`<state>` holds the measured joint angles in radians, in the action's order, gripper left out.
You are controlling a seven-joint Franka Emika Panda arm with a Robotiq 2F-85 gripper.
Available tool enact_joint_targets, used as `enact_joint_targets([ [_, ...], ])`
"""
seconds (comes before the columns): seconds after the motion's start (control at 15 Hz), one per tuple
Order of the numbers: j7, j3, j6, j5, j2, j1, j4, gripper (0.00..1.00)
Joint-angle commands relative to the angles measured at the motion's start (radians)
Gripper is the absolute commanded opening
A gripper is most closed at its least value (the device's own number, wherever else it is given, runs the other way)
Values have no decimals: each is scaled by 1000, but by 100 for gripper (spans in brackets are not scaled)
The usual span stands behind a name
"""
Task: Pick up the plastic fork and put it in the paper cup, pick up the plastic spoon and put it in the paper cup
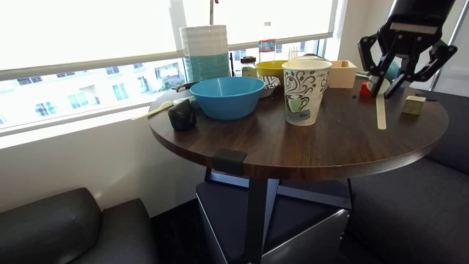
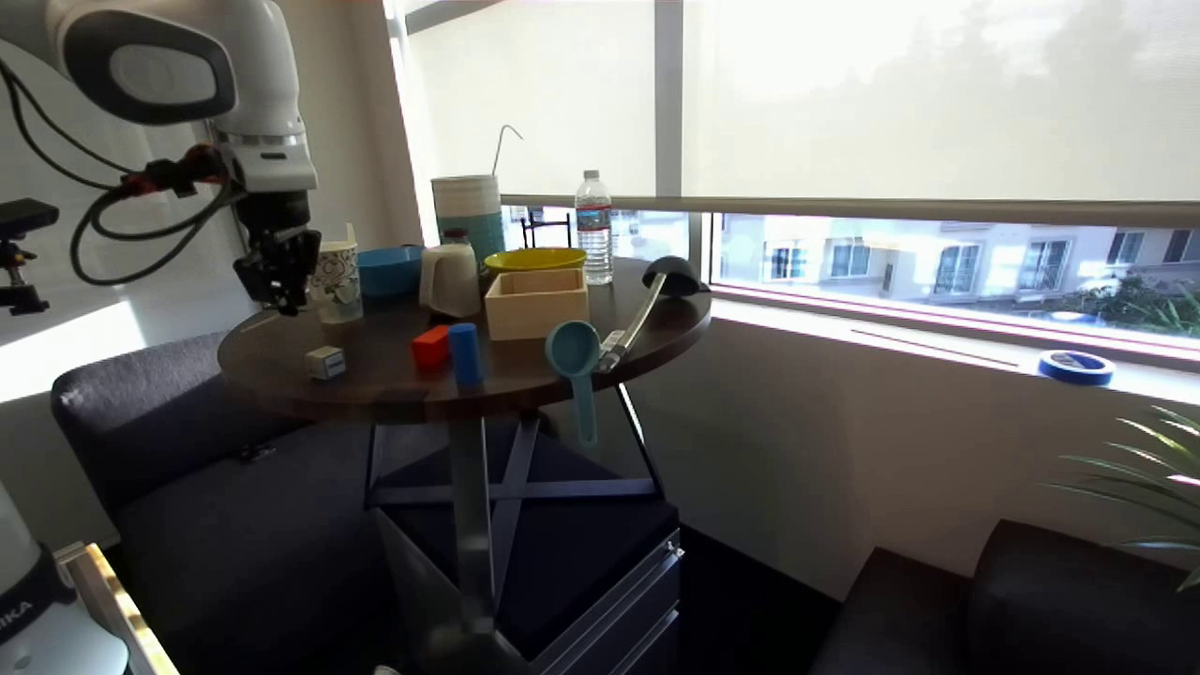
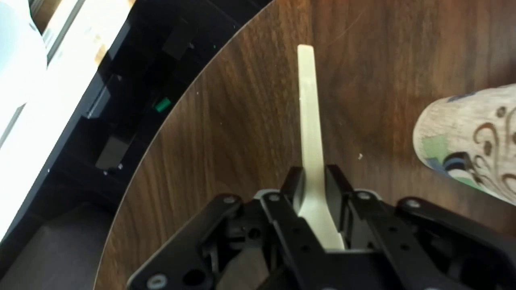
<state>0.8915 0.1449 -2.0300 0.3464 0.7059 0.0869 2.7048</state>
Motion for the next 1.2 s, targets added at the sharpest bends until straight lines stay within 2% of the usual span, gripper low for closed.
enact_joint_targets([
  [0.0, 46, 67, 4, -103, 91, -3, -65, 5],
  [0.2, 11, 102, -33, -169, 115, -11, -128, 5],
  [0.53, -45, 152, -203, -244, 116, -32, -166, 5],
  [0.8, -98, 208, -388, -284, 79, -47, -154, 5],
  [1.13, -114, 267, -515, -350, 17, -24, -127, 5],
])
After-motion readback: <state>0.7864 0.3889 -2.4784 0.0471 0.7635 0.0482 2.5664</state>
